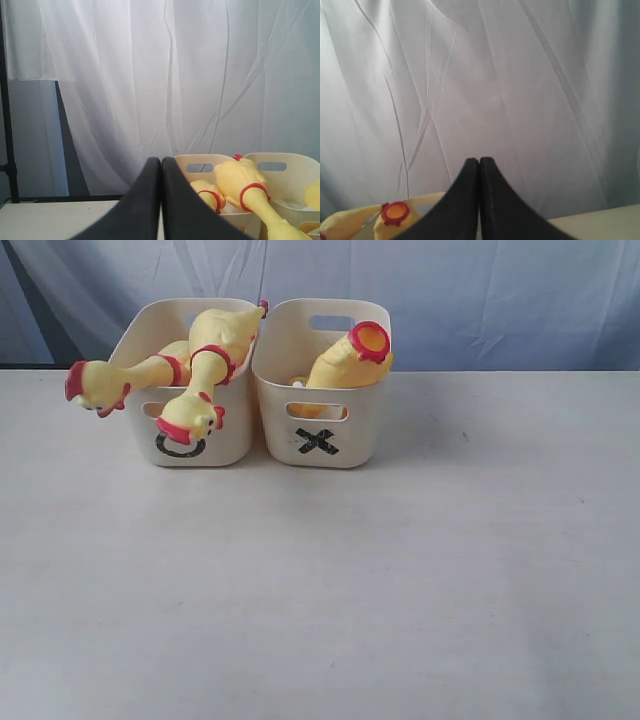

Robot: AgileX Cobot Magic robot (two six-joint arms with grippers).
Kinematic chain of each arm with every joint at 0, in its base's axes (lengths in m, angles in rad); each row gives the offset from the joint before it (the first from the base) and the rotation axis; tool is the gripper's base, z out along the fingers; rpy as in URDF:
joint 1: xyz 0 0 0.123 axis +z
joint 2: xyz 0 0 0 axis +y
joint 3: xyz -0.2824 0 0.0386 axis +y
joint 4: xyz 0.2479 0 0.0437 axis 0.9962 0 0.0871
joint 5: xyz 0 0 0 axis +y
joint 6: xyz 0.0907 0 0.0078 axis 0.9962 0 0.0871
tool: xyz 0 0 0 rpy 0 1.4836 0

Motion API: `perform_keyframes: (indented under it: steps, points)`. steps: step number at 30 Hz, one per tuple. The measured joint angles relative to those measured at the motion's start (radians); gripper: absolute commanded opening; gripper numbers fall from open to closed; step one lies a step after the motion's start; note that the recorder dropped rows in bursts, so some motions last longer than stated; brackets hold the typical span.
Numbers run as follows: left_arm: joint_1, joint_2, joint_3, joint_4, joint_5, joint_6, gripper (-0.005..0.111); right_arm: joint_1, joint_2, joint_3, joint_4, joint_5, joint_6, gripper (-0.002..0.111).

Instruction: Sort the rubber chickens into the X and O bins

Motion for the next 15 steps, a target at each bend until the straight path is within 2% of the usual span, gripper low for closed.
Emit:
perform_keyframes:
  steps: [15]
  points:
    - [0.000, -0.344, 0.116, 0.039, -0.011, 0.000, 0.000, 0.000, 0.000, 0.118, 0.000, -0.004, 0.000, -0.001]
